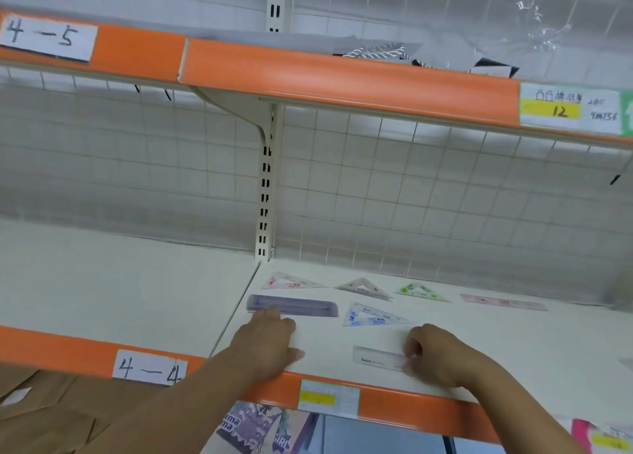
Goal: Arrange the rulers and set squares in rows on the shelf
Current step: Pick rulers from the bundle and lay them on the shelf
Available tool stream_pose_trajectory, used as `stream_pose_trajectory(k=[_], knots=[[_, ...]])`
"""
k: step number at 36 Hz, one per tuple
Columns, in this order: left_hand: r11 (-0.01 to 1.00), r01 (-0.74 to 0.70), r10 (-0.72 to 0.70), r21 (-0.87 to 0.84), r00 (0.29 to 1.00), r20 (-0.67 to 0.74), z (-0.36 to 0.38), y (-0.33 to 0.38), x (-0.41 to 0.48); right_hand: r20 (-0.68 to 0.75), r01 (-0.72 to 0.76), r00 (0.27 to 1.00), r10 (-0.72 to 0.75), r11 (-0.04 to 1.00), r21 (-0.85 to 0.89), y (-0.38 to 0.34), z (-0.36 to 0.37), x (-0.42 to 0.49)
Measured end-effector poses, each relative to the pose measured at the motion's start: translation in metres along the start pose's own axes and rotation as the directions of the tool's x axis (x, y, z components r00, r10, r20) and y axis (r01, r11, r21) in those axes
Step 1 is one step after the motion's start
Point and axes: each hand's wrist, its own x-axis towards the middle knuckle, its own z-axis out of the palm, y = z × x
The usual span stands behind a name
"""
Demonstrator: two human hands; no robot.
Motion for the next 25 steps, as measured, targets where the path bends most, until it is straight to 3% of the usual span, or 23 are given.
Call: stream_pose_trajectory(k=[14,19,25], knots=[[0.998,0.057,-0.057,0.016,0.998,0.009,-0.006,-0.023,-0.010,-0.121,0.247,0.965,-0.233,0.961,0.121,-0.041,0.012,0.007],[0.998,0.068,-0.068,0.002,0.998,0.020,-0.007,-0.029,-0.014,-0.133,0.268,0.960,-0.245,0.943,0.197,-0.061,0.009,0.020],[0.998,0.067,-0.067,-0.016,0.997,0.033,-0.005,-0.035,-0.017,-0.132,0.327,0.942,-0.308,0.930,0.167,-0.083,0.000,0.034]])
